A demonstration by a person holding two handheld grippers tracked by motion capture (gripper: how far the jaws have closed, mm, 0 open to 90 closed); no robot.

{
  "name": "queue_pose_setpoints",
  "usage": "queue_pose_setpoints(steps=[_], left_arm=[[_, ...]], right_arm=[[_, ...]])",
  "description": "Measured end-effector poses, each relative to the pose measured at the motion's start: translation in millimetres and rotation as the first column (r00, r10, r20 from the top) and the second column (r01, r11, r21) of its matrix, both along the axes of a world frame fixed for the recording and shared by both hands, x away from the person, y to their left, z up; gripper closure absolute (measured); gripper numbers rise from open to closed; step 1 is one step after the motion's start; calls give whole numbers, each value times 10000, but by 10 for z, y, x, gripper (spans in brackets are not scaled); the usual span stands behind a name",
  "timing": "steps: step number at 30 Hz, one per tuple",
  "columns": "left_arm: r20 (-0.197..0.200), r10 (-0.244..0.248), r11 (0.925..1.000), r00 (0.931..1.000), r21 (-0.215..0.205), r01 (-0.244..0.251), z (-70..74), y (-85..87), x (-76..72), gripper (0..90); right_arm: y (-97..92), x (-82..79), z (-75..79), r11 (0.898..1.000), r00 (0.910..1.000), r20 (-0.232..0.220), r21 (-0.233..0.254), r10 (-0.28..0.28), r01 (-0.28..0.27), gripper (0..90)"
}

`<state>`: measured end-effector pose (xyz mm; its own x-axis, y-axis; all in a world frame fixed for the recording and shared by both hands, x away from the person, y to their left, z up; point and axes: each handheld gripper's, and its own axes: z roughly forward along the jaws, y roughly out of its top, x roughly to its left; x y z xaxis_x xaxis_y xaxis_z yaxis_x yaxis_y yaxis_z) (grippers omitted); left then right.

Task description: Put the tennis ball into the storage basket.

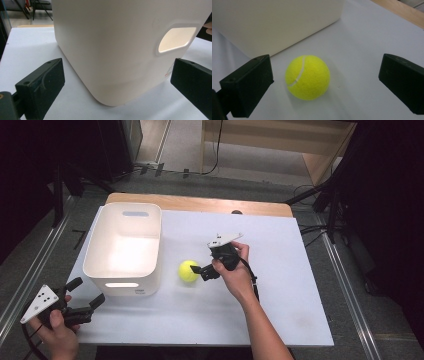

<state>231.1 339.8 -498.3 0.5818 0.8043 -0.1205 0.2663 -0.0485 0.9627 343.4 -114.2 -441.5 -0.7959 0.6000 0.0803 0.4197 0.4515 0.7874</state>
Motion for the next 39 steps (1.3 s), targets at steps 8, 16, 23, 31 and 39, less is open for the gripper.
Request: queue_pose_setpoints(steps=[8,16,23,31,39], left_arm=[[14,-10,10000,10000,83,10,-1,-12,6,0],[31,-34,9999,10000,150,33,-1,-12,5,0],[17,-25,10000,10000,92,25,0,-11,4,0],[-8,-53,10000,10000,78,53,1,-10,5,0],[11,-69,9999,10000,134,68,-1,-12,6,0]], right_arm=[[152,38,-102,9966,9968,-599,-608,522,-558,0],[266,75,-191,9892,9899,-1063,-1031,933,-1043,32],[352,114,-261,9803,9854,-1514,-1683,780,-1035,46],[437,149,-337,9727,9798,-1869,-2047,711,-1096,112],[506,173,-412,9607,9791,-1964,-2577,520,-1027,161]])
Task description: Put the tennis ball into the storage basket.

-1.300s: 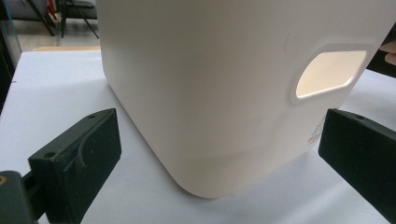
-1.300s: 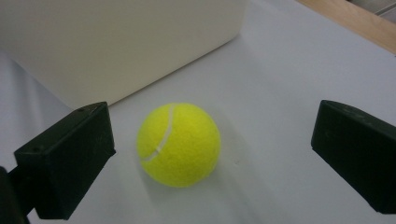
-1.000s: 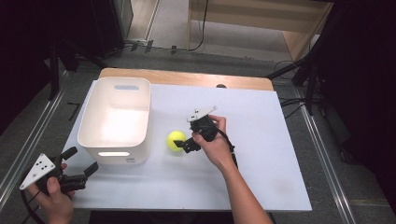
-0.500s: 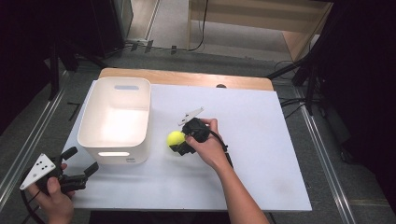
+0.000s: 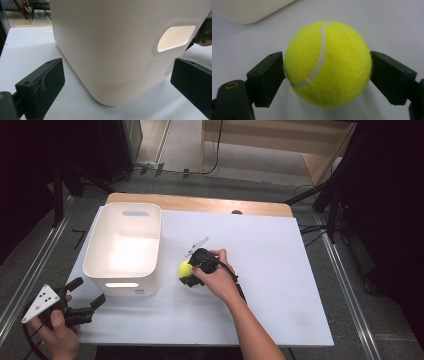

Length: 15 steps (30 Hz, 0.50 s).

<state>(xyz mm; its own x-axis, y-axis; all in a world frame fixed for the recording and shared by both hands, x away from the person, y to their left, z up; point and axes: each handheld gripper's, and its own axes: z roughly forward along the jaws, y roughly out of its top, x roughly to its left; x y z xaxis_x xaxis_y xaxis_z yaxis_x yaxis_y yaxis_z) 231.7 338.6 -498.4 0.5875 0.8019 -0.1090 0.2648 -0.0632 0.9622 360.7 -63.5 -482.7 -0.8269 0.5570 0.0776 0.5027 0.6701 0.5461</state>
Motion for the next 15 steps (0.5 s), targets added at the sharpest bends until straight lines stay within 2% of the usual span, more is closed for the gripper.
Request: queue_pose_setpoints(steps=[1,4,9,15], left_arm=[[-7,-15,10000,10000,21,15,0,-2,4,0],[-28,19,10000,10000,27,-19,0,-11,3,0],[-35,5,10000,10000,41,-5,1,-7,2,0],[-5,-42,10000,10000,13,42,0,-2,3,0]], right_arm=[[-5,7,1,10000,10000,-30,0,-86,86,201],[-15,21,9,9999,10000,-47,123,-55,55,232],[-7,17,28,10000,9999,-53,12,89,-88,239],[-16,15,79,9992,9996,-145,324,249,-244,240]])
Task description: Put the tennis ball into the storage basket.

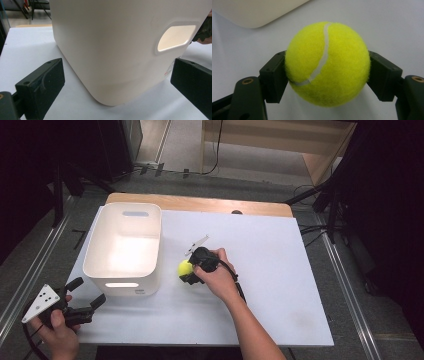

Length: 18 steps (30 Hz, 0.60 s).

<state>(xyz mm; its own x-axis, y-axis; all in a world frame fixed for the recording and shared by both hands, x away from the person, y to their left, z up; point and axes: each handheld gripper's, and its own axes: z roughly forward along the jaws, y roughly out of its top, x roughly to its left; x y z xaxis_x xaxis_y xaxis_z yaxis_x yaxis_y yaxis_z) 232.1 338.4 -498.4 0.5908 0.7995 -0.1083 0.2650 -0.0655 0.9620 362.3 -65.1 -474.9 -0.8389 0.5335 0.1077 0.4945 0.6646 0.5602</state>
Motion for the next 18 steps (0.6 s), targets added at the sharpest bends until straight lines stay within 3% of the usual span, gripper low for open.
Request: queue_pose_setpoints(steps=[18], left_arm=[[-54,18,10000,10000,-54,-19,2,4,-2,0]], right_arm=[[-31,29,234,9995,10000,7,306,8,-8,240]])
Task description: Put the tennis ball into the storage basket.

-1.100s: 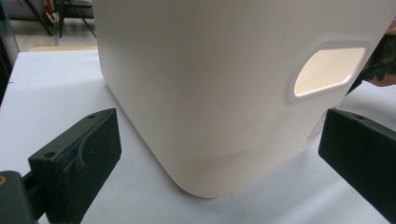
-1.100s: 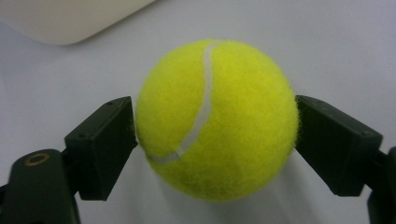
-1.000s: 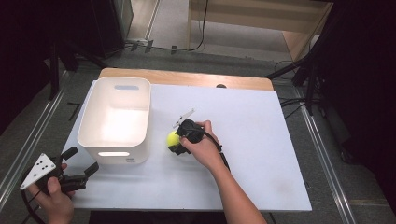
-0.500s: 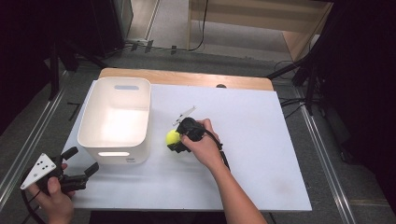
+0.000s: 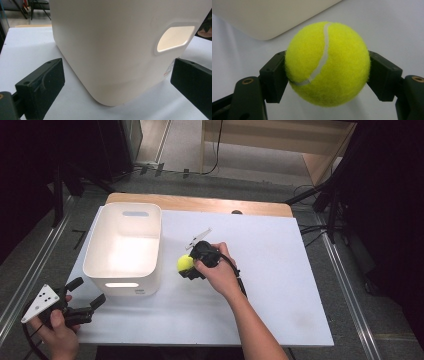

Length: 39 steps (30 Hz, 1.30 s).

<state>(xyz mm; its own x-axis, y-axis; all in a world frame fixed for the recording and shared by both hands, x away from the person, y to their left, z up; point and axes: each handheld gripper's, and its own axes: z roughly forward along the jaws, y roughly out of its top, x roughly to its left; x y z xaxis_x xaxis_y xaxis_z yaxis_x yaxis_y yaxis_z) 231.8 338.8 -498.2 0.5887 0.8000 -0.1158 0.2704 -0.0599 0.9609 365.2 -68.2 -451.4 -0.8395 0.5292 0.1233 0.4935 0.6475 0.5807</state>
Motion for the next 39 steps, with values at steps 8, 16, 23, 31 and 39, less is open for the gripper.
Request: queue_pose_setpoints(steps=[8,16,23,31,39], left_arm=[[2,-14,10000,10000,-17,14,-1,-1,2,0],[-31,-83,10000,10000,-51,83,-3,1,10,0],[-29,-71,10000,10000,-44,71,-3,1,10,0],[-36,-55,10000,10000,-57,55,-3,1,9,0],[-41,-39,10000,10000,-82,39,-4,2,9,0]], right_arm=[[-11,35,114,9999,9999,68,81,78,-79,240],[8,54,207,9993,9998,29,319,214,-214,241],[19,70,299,9982,9993,38,468,374,-375,240],[41,100,389,9963,9985,2,673,541,-540,241],[82,120,466,9954,9980,37,726,625,-626,241]])
